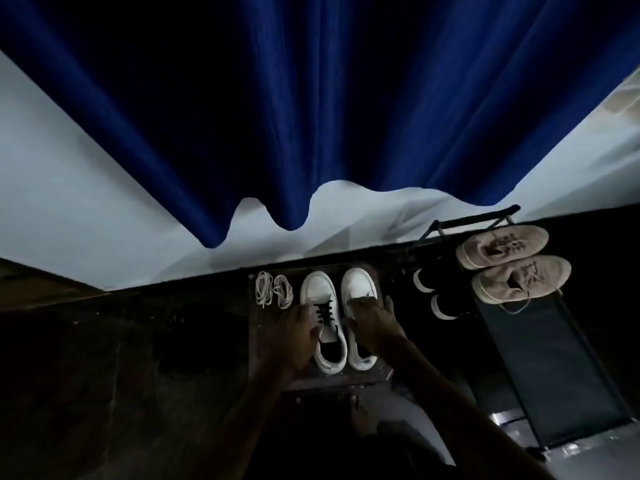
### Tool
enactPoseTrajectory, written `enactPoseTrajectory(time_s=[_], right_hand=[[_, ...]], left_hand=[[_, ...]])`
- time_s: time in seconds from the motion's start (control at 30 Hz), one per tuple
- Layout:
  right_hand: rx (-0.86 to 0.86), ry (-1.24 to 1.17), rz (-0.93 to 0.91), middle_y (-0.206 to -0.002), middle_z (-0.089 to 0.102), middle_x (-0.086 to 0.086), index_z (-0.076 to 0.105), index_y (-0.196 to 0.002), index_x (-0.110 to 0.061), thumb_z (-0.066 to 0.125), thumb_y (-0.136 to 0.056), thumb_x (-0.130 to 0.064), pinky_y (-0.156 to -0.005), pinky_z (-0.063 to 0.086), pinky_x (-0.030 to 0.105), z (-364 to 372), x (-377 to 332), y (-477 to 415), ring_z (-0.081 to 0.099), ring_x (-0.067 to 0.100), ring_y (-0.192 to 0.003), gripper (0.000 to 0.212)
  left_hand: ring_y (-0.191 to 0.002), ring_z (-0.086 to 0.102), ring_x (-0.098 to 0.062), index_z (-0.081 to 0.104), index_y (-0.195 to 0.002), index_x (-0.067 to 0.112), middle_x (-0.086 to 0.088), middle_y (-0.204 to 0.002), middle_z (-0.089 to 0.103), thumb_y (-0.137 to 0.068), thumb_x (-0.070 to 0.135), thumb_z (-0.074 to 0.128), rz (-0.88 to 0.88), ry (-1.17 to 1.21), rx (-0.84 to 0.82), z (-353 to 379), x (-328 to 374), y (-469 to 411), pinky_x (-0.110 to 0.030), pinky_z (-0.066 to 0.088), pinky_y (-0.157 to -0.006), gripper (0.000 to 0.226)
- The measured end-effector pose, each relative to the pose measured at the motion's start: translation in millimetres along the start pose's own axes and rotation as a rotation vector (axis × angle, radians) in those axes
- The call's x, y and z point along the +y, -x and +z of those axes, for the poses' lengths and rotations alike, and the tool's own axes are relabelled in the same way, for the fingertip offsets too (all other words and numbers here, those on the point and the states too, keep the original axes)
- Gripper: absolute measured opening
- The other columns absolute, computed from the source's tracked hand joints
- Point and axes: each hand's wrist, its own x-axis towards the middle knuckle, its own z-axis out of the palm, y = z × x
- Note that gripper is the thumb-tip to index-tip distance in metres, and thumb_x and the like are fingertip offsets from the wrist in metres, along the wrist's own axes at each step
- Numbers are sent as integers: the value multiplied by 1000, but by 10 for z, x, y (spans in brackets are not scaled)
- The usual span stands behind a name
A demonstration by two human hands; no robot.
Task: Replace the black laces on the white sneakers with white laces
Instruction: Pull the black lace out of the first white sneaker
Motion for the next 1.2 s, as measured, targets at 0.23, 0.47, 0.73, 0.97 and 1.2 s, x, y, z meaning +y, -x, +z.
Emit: enactPoseTrajectory(time_s=[0.23,0.47,0.73,0.97,1.2], right_hand=[[273,122,-231,-77,66,-3,65,-82,-22,72,-73,-41,-93,35,54,750,73,-248,62,27,-86,22],[590,-2,-226,-71,62,-6,59,-76,-22,53,-89,-41,-103,33,55,1205,110,-250,60,21,-81,24],[910,112,-308,-67,60,-3,61,-74,-18,58,-88,-37,-98,38,64,1610,85,-332,60,22,-72,25],[1013,89,-290,-64,62,-6,59,-68,-20,53,-90,-47,-98,39,64,1779,84,-407,61,18,-69,35],[1014,27,-315,-59,62,-4,59,-67,-20,49,-90,-47,-105,29,54,1798,120,-489,63,17,-70,37]], left_hand=[[-129,46,-28,41,-141,10,-8,-143,44,-80,48,44,44,252,63,961,-132,-230,-38,46,-97,71],[-117,57,-19,40,-141,20,3,-142,42,-80,21,66,132,368,183,1345,-261,-263,-27,48,-84,66],[-113,57,-13,48,-134,25,9,-128,55,-78,39,40,195,389,432,1807,-405,-206,-25,47,-88,59],[-111,59,-18,54,-129,21,3,-124,61,-83,41,37,204,339,567,1989,-401,-242,-25,45,-87,52],[-102,63,-22,55,-121,19,0,-112,66,-92,22,55,217,374,655,2023,-380,-312,-29,45,-79,29]])
